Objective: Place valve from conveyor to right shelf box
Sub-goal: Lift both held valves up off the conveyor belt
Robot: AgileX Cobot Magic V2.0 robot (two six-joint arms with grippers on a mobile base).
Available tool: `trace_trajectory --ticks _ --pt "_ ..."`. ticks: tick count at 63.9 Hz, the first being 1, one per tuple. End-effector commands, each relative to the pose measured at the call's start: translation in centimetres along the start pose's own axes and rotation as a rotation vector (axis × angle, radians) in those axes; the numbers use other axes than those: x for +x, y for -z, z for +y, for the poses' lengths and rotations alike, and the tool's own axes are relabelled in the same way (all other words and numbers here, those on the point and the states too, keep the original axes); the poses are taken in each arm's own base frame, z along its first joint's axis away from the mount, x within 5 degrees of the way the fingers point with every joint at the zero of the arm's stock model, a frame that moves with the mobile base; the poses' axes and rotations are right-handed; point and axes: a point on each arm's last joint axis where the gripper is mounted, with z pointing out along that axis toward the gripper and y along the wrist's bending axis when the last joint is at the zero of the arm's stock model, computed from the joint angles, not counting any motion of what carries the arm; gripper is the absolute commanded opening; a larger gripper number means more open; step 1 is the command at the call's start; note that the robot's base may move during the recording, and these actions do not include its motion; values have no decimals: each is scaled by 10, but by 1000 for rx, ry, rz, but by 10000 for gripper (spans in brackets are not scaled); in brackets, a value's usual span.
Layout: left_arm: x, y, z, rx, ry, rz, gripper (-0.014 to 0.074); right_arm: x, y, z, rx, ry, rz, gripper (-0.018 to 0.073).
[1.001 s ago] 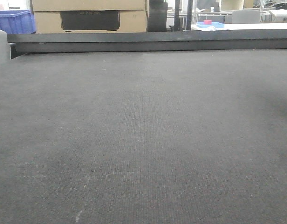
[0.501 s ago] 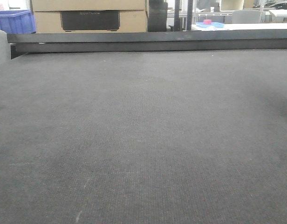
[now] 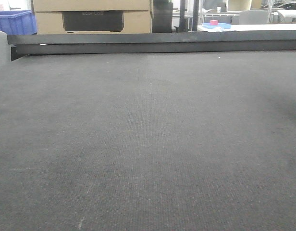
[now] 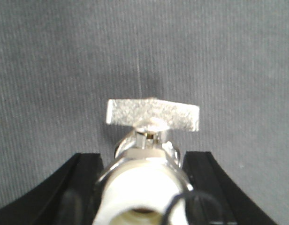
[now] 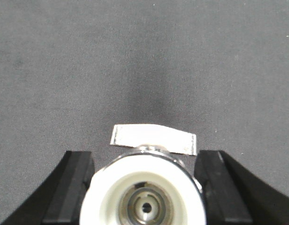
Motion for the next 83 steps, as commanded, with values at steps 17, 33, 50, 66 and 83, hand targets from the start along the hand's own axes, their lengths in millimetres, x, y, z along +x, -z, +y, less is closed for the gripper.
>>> trace_trajectory --ticks 17,33,50,66,83 --pt "39 143 -28 -1 -6 -425 -111 -4 43 1 22 6 -213 -153" --pt "94 230 -46 -73 -31 -782 -111 -9 85 4 22 10 -364 -153" --pt "126 265 -59 -50 -33 -946 -111 -25 130 8 17 18 -490 -153" --pt "130 272 -60 -55 -31 -1001 -111 -25 130 8 14 17 -490 -153" --pt "130 272 -60 -59 -32 -1001 -111 -25 130 8 14 17 -490 -153"
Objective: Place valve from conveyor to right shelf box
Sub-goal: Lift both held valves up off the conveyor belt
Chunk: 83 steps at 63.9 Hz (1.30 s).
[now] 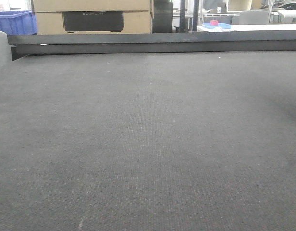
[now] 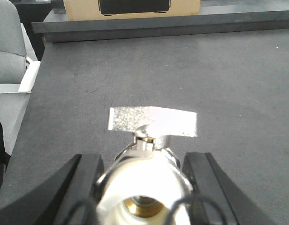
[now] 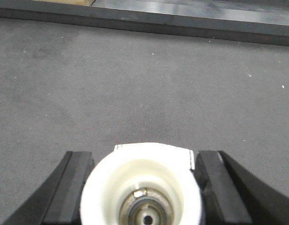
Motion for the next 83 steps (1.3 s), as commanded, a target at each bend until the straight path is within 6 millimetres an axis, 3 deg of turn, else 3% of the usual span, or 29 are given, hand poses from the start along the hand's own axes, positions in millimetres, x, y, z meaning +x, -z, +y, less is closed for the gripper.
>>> trace_trajectory --ticks 1,83 --pt "-7 6 -1 0 9 -78 -111 -8 9 -1 14 2 -81 -153" --pt "-7 6 -1 0 9 -78 -111 -9 9 -1 15 2 -89 -153"
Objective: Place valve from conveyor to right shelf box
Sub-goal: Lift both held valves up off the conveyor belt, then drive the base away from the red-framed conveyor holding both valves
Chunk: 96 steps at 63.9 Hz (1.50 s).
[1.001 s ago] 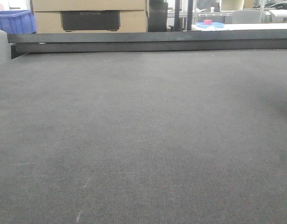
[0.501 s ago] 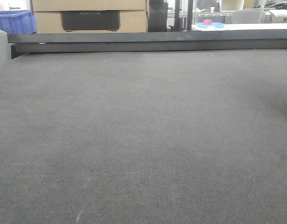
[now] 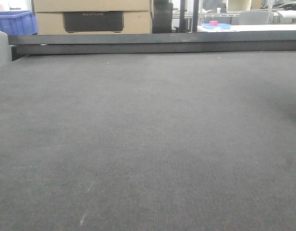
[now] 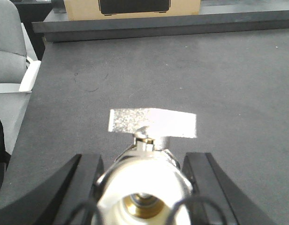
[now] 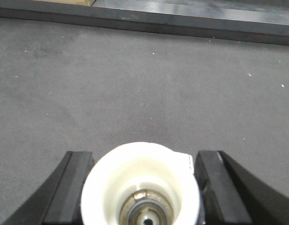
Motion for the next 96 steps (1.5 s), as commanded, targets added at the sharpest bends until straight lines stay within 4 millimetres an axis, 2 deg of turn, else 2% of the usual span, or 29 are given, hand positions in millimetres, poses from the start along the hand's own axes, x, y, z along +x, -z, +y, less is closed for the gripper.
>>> trace_trajectory --ticks 1,25,34,96 --pt "-7 6 -1 0 8 -78 -111 -9 9 -1 16 3 -89 -153" --pt "-7 6 -1 0 8 -78 -111 -14 1 -3 22 1 -127 -153" --pt "-8 11 -2 -1 6 -91 -111 -16 1 -3 24 1 -147 -153" --pt "-8 11 -2 -1 6 -91 -111 -17 1 -3 25 2 -156 -153"
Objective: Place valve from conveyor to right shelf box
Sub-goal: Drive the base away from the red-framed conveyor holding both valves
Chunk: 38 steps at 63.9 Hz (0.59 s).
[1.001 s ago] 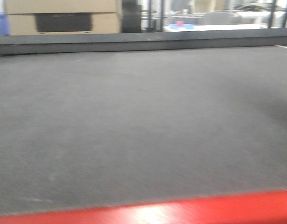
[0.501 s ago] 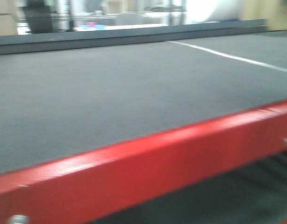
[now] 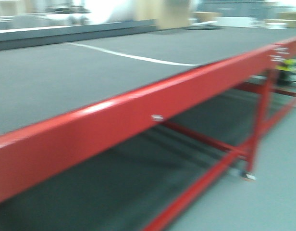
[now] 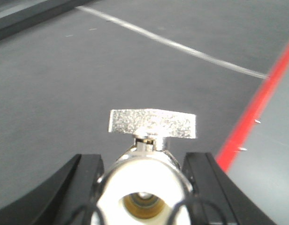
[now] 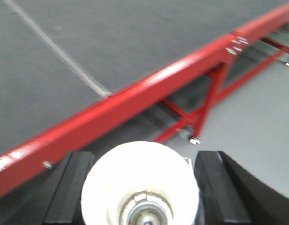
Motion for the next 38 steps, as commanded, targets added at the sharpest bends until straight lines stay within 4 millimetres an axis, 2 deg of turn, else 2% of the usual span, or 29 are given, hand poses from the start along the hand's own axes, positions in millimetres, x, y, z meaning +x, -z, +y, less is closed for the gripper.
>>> trace_trajectory --ticks 1,38 --pt "-7 7 -1 0 7 -79 -111 -11 8 -2 19 5 -103 -153" --pt "-7 7 -1 0 7 -79 -111 -11 8 -2 19 5 -103 -153"
